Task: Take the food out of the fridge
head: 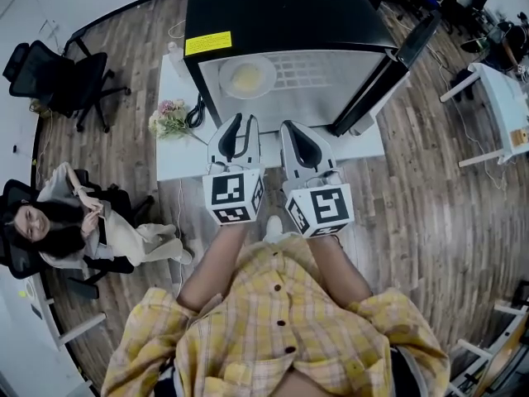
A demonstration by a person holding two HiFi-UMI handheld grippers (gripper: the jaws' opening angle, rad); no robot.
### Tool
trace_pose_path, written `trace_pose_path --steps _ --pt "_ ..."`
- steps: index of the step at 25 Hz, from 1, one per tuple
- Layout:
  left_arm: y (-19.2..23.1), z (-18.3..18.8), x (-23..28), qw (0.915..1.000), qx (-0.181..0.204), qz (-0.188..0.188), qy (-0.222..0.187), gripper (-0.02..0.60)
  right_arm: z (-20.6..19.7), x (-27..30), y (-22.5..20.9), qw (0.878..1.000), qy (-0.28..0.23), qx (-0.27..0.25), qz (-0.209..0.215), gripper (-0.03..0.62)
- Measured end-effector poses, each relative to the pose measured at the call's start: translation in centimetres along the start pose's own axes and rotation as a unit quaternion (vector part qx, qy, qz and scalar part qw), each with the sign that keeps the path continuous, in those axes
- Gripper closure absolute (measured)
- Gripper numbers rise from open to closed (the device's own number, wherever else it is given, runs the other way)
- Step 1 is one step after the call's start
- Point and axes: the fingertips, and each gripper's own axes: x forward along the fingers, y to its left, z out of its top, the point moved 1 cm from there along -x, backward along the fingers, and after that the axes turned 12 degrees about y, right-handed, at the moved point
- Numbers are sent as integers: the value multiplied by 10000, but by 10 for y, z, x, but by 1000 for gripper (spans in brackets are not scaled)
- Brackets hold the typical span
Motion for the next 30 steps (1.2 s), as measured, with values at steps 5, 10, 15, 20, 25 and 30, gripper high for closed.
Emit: trace_pose_path --steps 5,10,15,20,25,30 --pt "9 -21 33 9934 -1084 -333 177 495 -3 17 -12 9998 56 60 170 586" --pt "24 -43 60 9119 -3882 -1331 53 451 -8 28 -21 9992 127 173 349 586" --pt "40 -58 76 8004 -5754 -1667 -208 437 -12 36 -30 9985 187 262 445 586" --pt "56 -63 88 7553 -6353 -1541 -459 434 -13 42 -33 9982 207 288 489 586" --pt "72 -71 99 7462 -6543 -1109 -529 434 -15 43 -39 9981 203 336 482 586" --pt "74 -69 106 7412 -6619 -986 -533 437 -15 42 -40 9978 205 321 536 586"
